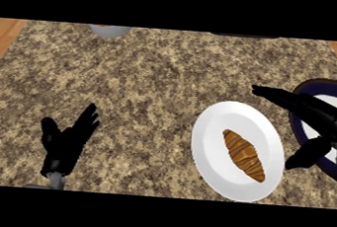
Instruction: Pick the croissant from the plate and place it in the plate
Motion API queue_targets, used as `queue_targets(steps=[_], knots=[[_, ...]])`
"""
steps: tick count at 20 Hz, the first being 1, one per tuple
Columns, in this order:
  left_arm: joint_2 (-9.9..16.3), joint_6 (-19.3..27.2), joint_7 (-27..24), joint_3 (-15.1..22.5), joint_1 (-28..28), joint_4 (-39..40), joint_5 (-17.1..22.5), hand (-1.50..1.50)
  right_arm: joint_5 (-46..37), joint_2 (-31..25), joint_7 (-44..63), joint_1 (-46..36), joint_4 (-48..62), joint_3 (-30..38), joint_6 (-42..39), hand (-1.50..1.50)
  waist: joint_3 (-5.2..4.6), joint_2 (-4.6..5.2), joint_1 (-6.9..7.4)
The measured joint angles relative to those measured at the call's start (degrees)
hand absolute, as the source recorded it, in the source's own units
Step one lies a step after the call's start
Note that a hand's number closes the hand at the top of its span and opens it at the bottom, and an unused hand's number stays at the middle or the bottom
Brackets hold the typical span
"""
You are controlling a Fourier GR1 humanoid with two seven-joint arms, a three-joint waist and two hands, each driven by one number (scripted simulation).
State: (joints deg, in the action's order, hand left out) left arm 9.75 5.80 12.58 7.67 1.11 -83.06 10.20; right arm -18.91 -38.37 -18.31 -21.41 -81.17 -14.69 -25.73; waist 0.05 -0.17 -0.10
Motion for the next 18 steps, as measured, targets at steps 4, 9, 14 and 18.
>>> queue_targets(steps=[4, 9, 14, 18], knots=[[-0.55, -0.34, -0.21, -0.58, -0.77, 0.82, -0.61, 0.0, -3.69, 1.98, 2.82, 1.96, -1.98, -0.67, -1.01, -1.5, 0.05, 0.01, 0.1], [-1.37, -0.77, -0.35, -0.73, 0.11, -0.12, -1.47, 0.0, -7.64, 4.44, 2.42, 6.15, -3.48, -0.94, -2.04, -1.5, 0.03, 0.05, 0.12], [-1.93, -1.56, -0.25, -1.68, 0.16, -0.01, -2.23, 0.0, -11.42, 8.41, 4.55, 7.83, -6.14, -0.38, -3.61, -1.5, 0.02, 0.07, 0.15], [-1.99, -2.2, 0.18, -2.29, 0.49, -0.43, -2.44, 0.0, -15.66, 9.63, 5.03, 8.96, -7.18, -0.07, -2.71, -1.5, 0.01, 0.1, 0.15]])
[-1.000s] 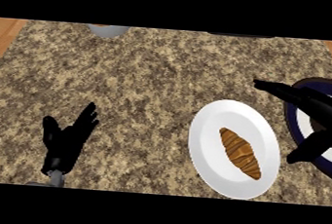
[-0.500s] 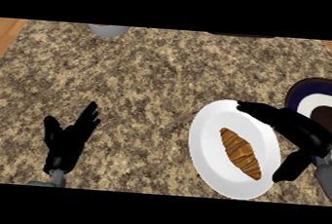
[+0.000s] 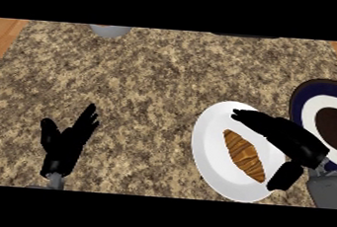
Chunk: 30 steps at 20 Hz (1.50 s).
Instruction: Pick the croissant from the plate and place it in the plate
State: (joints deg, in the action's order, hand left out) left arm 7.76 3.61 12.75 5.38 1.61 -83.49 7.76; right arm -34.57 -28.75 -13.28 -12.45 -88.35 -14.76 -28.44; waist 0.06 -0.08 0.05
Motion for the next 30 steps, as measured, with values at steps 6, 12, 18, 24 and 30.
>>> queue_targets(steps=[6, 12, 18, 24, 30], knots=[[-1.63, 0.71, 0.46, -0.09, -1.85, 1.28, -1.73, 0.0, -6.84, 2.93, -0.11, 0.36, 2.09, -0.21, 2.38, -1.5, 0.04, 0.0, 0.03], [-2.14, -0.26, -0.41, -1.06, -1.41, 1.54, -2.24, 0.0, -12.02, 6.25, -2.34, -0.35, 7.16, -0.08, 3.62, -1.5, 0.08, -0.05, 0.11], [-2.02, -1.49, -0.33, -1.71, -0.42, 0.5, -2.16, 0.0, -16.78, 7.15, -4.36, -1.57, 10.02, -1.64, 3.24, 1.5, -0.07, -0.09, 0.13], [-2.69, -1.67, -0.45, -1.83, 0.06, 0.41, -2.74, 0.0, -21.85, 7.28, -10.51, -3.02, 14.33, -1.79, 8.69, 1.5, -0.22, -0.33, 0.23], [-3.08, -1.56, 0.96, -2.01, -0.16, -0.29, -3.34, 0.0, -23.81, 8.49, -13.54, -2.33, 13.94, 0.22, 12.4, 1.5, -0.24, -0.21, 0.07]])
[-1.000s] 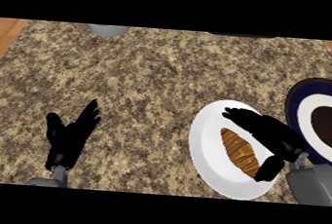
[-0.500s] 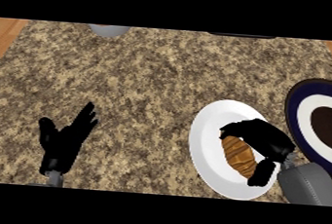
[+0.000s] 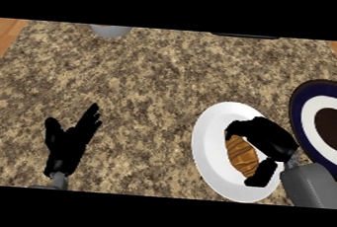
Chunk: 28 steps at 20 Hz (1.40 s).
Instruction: Pick the croissant from the plate and place it in the plate
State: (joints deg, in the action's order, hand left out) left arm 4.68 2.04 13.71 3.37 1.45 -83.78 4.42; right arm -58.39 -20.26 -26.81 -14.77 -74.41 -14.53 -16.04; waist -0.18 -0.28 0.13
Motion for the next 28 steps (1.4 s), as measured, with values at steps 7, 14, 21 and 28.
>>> queue_targets(steps=[7, 14, 21, 28], knots=[[0.85, 0.52, -0.81, -1.85, 3.45, -1.24, 0.61, 0.0, 1.02, 10.17, 12.92, 13.85, -12.63, 4.11, 12.62, 1.5, 0.18, -1.02, -4.02], [0.97, 0.69, -0.95, -2.64, 3.98, -1.5, 1.03, 0.0, 2.58, 18.22, 19.05, 28.77, -33.42, 1.64, 28.17, 1.5, 0.2, -1.08, -4.97], [0.66, -0.11, -1.08, -2.03, 1.7, -0.11, 0.86, 0.0, 9.77, 19.87, 22.53, 44.48, -49.7, -1.59, 39.43, 1.5, 0.27, -0.36, -2.88], [-0.27, -0.11, -2.28, -1.14, 0.68, 0.79, -0.02, 0.0, 29.85, 18.64, 18.8, 46.87, -52.65, 9.43, 41.76, 1.5, 0.39, -0.1, -1.29]])
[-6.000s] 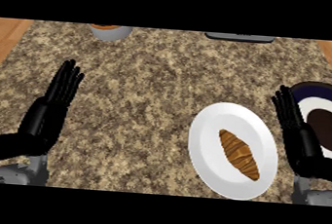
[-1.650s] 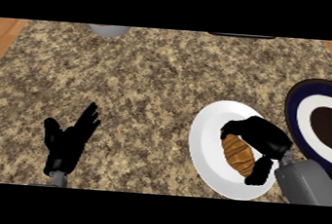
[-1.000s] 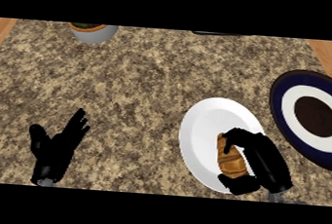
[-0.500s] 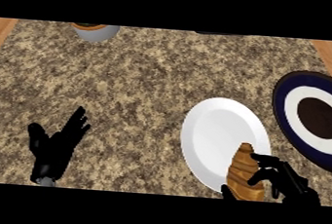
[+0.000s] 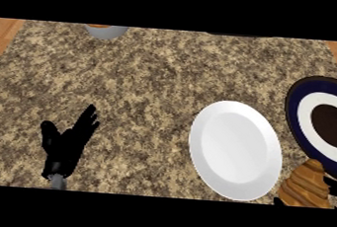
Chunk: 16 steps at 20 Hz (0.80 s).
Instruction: Pick the croissant from the plate and place it in the plate
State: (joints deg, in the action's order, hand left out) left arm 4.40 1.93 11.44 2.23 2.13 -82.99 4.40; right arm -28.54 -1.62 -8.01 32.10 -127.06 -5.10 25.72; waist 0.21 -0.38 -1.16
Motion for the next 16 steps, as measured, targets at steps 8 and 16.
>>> queue_targets(steps=[8, 16], knots=[[-0.39, -0.04, 1.21, 0.52, -1.19, -0.02, -0.45, 0.0, 13.49, -6.17, -3.78, -15.43, 16.04, 20.05, 1.53, 1.5, -0.06, 0.31, 1.16], [-0.5, -0.53, 1.02, 0.83, -0.99, -0.14, -0.78, 0.0, 22.87, -16.33, -13.88, -32.45, 43.45, 33.22, -0.74, 1.5, -0.05, 0.38, 1.68]])
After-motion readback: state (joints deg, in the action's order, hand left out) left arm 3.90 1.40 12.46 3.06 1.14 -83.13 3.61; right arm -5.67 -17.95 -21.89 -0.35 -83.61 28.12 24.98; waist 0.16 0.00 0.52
